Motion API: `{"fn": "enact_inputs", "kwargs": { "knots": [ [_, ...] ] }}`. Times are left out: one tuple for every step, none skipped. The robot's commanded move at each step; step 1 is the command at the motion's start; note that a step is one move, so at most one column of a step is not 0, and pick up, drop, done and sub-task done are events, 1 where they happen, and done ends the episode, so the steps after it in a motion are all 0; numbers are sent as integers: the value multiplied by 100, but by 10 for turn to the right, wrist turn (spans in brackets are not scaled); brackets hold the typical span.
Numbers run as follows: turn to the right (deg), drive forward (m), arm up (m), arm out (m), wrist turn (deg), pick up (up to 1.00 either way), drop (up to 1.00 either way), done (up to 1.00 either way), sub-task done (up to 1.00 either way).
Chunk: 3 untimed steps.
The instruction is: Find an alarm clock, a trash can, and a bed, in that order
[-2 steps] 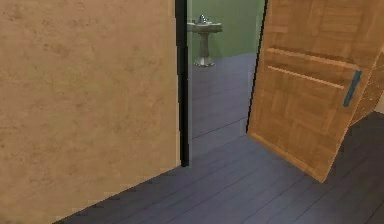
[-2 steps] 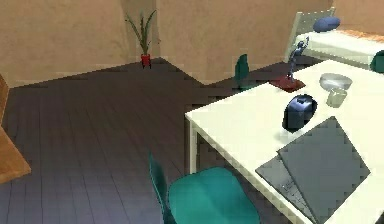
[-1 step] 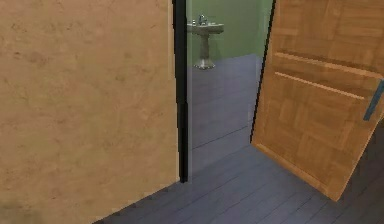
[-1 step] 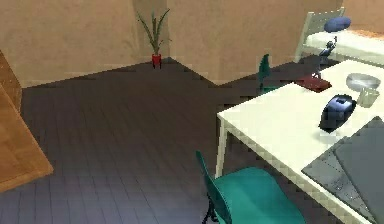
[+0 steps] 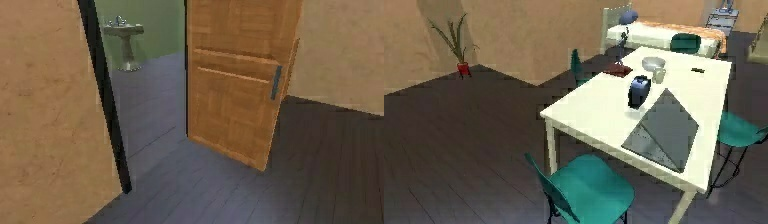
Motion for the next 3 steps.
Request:
{"fn": "enact_inputs", "kwargs": {
  "knots": [
    [0,100,0,0,0,0,0,0,0],
    [120,0,0,0,0,0,0,0,0],
    [0,5,0,0,0,0,0,0,0]
  ]
}}
